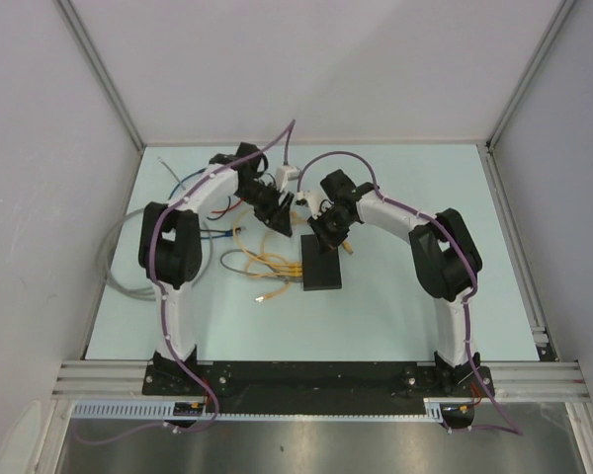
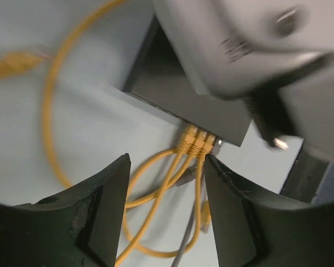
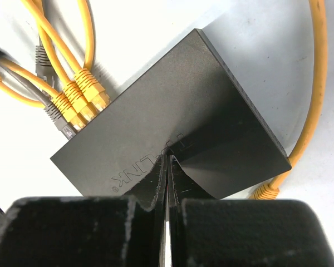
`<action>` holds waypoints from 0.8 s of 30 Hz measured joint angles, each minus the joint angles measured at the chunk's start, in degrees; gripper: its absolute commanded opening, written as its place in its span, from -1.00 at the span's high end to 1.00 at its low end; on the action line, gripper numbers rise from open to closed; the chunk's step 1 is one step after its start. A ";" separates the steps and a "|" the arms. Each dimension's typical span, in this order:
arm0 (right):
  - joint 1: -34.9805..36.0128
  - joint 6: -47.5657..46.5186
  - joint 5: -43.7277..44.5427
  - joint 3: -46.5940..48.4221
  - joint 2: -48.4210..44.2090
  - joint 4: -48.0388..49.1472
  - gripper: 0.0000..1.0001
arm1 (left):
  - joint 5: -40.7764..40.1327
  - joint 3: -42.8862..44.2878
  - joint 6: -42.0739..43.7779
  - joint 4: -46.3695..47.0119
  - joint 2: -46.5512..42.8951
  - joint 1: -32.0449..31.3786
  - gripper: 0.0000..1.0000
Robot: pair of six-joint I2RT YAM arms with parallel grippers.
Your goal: Pull the plug from the switch port
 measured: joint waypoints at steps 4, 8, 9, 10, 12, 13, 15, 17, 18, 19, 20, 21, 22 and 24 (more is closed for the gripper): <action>-0.13 0.52 0.02 -0.02 0.00 -0.72 1.00 | 2.67 -5.64 -1.44 0.94 2.43 -1.60 -0.03; -0.39 0.39 -0.24 0.00 -0.02 -0.66 1.00 | 5.92 -5.11 -2.47 1.86 5.46 -1.81 0.09; -0.39 0.52 -0.24 -0.02 -0.02 -0.72 1.00 | 7.19 -4.39 -2.51 2.10 6.84 -1.95 0.10; -0.44 0.55 -0.28 -0.02 -0.02 -0.79 1.00 | 8.44 -2.97 -2.60 2.23 8.44 -1.95 0.10; -0.85 1.46 -0.07 -0.02 -0.07 -0.79 1.00 | 9.99 0.74 -2.58 1.40 12.28 -1.95 0.11; -1.07 1.33 -0.28 -0.02 -0.07 -0.79 1.00 | 10.67 2.93 -2.89 1.05 14.29 -2.03 0.11; -0.96 0.74 0.11 -0.02 -0.17 -0.85 1.00 | 11.65 8.79 -3.98 -0.46 19.61 -2.51 0.09; -0.96 -0.02 0.59 -0.02 -0.26 -1.07 1.00 | 14.62 12.63 -5.99 -1.42 22.99 -2.75 0.03; -0.96 -0.26 1.01 -0.04 -0.35 -1.11 1.00 | 15.39 13.79 -6.60 -1.81 23.74 -2.93 -0.01; -0.96 -0.52 1.27 -0.07 -0.39 -1.11 1.00 | 15.56 14.99 -6.99 -2.12 24.28 -3.19 -0.04; -0.98 -0.96 1.75 -0.11 -0.55 -1.29 1.00 | 15.52 15.93 -7.23 -2.27 24.68 -3.43 -0.05; -0.98 -1.31 2.25 -0.20 -0.66 -1.42 1.00 | 15.45 17.00 -7.54 -2.21 25.05 -3.76 -0.07; -1.03 -1.42 2.38 -0.22 -0.68 -1.44 1.00 | 15.23 17.77 -7.80 -2.05 25.20 -4.02 -0.09; -1.09 -1.60 2.67 -0.26 -0.79 -1.49 1.00 | 14.27 18.67 -8.31 -1.07 25.27 -4.28 -0.11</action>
